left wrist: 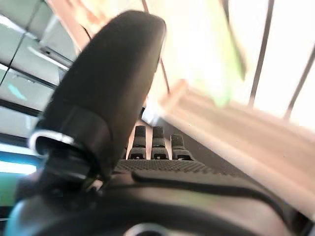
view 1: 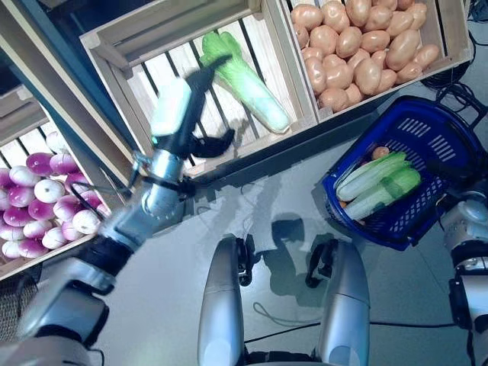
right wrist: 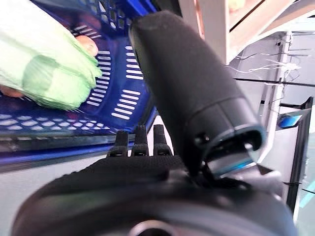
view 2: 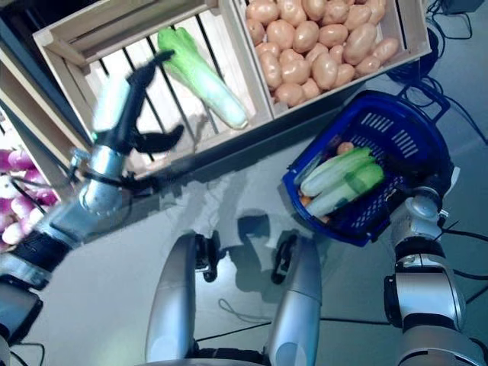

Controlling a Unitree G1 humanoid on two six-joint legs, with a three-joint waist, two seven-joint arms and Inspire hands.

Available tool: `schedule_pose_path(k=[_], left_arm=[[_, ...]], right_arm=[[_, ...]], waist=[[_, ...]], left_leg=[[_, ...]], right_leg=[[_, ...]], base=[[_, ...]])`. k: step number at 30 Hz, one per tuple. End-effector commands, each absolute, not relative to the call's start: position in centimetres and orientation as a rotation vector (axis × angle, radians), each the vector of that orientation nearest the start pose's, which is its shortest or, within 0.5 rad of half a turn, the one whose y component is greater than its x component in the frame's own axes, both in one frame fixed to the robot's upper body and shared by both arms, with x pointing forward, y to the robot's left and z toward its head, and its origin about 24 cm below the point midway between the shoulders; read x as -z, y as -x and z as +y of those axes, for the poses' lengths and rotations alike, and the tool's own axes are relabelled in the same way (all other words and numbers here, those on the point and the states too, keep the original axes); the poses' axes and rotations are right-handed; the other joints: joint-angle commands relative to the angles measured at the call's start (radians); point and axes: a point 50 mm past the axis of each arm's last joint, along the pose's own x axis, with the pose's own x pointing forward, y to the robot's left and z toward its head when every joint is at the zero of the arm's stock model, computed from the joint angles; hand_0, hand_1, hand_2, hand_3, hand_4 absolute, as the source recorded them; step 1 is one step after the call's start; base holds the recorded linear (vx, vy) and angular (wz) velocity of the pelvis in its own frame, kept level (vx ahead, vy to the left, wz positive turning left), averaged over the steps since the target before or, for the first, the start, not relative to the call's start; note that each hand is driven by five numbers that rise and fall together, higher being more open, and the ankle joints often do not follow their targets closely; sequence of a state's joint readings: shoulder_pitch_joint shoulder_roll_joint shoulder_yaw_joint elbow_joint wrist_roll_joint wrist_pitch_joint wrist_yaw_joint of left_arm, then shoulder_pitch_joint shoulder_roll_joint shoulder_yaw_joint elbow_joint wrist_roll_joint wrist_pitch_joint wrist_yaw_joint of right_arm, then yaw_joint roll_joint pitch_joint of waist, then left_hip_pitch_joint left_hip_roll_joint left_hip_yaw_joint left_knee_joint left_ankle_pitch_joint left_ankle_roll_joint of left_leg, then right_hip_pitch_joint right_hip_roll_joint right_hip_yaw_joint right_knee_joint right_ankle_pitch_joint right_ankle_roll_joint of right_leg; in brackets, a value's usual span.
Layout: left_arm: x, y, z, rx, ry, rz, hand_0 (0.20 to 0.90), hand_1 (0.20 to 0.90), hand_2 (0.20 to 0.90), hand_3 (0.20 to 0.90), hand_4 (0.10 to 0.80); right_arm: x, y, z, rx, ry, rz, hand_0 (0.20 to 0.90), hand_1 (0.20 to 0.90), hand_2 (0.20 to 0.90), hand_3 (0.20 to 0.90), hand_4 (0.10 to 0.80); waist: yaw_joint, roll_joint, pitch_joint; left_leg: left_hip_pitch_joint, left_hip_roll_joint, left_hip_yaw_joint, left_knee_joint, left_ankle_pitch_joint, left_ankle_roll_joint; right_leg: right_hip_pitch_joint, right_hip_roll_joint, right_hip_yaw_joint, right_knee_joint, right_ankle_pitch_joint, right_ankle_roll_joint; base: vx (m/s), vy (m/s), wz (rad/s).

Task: Put vegetables into the basket

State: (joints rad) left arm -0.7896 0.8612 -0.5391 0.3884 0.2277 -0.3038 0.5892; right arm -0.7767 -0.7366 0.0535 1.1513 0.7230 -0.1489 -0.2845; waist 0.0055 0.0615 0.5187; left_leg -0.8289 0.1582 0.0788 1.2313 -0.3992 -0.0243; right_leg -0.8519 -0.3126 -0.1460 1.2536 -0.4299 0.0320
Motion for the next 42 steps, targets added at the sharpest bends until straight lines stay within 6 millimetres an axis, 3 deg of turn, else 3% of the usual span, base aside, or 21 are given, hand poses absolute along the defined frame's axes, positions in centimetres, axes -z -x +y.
schedule_pose_path(k=[1, 7, 14, 18, 24, 29, 38, 42], left_arm=[[-26.5, -34.1, 21.3, -0.345, -1.115, -0.990, 0.900, 0.900, 0.900, 0.900, 0.800], [-28.1, -35.5, 21.7, -0.403, -1.410, -0.995, 0.900, 0.900, 0.900, 0.900, 0.800], [-28.1, -38.3, 21.5, -0.304, -1.739, -0.779, 0.900, 0.900, 0.900, 0.900, 0.800], [-27.4, -39.5, 21.5, -0.243, -1.815, -0.656, 0.900, 0.900, 0.900, 0.900, 0.800], [-27.8, -40.2, 22.3, -0.312, -1.808, -0.577, 0.900, 0.900, 0.900, 0.900, 0.800], [-28.9, -40.3, 23.0, -0.419, -1.836, -0.580, 0.900, 0.900, 0.900, 0.900, 0.800], [-30.8, -40.4, 22.4, -0.490, -1.937, -0.644, 0.900, 0.900, 0.900, 0.900, 0.800], [-30.8, -40.4, 22.6, -0.516, -1.981, -0.654, 0.900, 0.900, 0.900, 0.900, 0.800]], right_arm=[[-15.9, -32.8, -38.9, 0.812, -0.059, -0.138, 0.900, 0.900, 0.900, 0.900, 0.800], [-17.1, -33.7, -38.3, 0.758, -0.046, -0.131, 0.900, 0.900, 0.900, 0.900, 0.800], [-17.5, -34.8, -37.3, 0.672, -0.030, -0.110, 0.900, 0.900, 0.900, 0.900, 0.800], [-18.1, -35.5, -36.6, 0.643, -0.020, -0.112, 0.900, 0.900, 0.900, 0.900, 0.800], [-19.0, -36.0, -36.1, 0.607, -0.008, -0.125, 0.900, 0.900, 0.900, 0.900, 0.800], [-19.4, -36.3, -35.7, 0.565, -0.017, -0.148, 0.900, 0.900, 0.900, 0.900, 0.800], [-19.7, -36.4, -35.7, 0.537, -0.032, -0.158, 0.900, 0.900, 0.900, 0.900, 0.800], [-19.4, -36.3, -35.7, 0.516, -0.024, -0.152, 0.900, 0.900, 0.900, 0.900, 0.800]], waist=[[-0.017, -0.019, -0.094], [-0.036, -0.026, -0.098], [-0.075, -0.027, -0.092], [-0.094, -0.026, -0.077], [-0.119, -0.026, -0.049], [-0.133, -0.032, -0.030], [-0.153, -0.044, -0.002], [-0.158, -0.049, 0.001]], left_leg=[[0.059, 0.033, 0.016, -0.033, -0.041, -0.039], [0.064, 0.053, 0.022, -0.037, -0.037, -0.045], [0.024, 0.077, 0.026, 0.001, -0.043, -0.047], [-0.010, 0.083, 0.029, 0.025, -0.048, -0.049], [-0.072, 0.092, 0.036, 0.070, -0.059, -0.054], [-0.133, 0.104, 0.037, 0.113, -0.074, -0.052], [-0.231, 0.118, 0.032, 0.201, -0.120, -0.046], [-0.251, 0.126, 0.028, 0.222, -0.132, -0.048]], right_leg=[[0.079, -0.022, 0.010, -0.056, 0.044, 0.040], [0.079, -0.021, 0.022, -0.064, 0.052, 0.048], [0.035, -0.018, 0.050, -0.037, 0.055, 0.057], [-0.001, -0.012, 0.069, -0.022, 0.059, 0.061], [-0.063, -0.007, 0.086, 0.006, 0.063, 0.067], [-0.123, -0.010, 0.093, 0.034, 0.063, 0.070], [-0.224, -0.019, 0.109, 0.096, 0.057, 0.073], [-0.245, -0.024, 0.112, 0.109, 0.056, 0.075]], base=[[0.014, 0.040, -0.04], [0.003, 0.052, -0.08], [-0.003, 0.055, -0.14], [-0.050, 0.068, -0.10], [-0.044, 0.056, -0.14], [-0.061, 0.046, -0.06], [-0.043, 0.026, -0.06], [0.005, 0.016, -0.07]])
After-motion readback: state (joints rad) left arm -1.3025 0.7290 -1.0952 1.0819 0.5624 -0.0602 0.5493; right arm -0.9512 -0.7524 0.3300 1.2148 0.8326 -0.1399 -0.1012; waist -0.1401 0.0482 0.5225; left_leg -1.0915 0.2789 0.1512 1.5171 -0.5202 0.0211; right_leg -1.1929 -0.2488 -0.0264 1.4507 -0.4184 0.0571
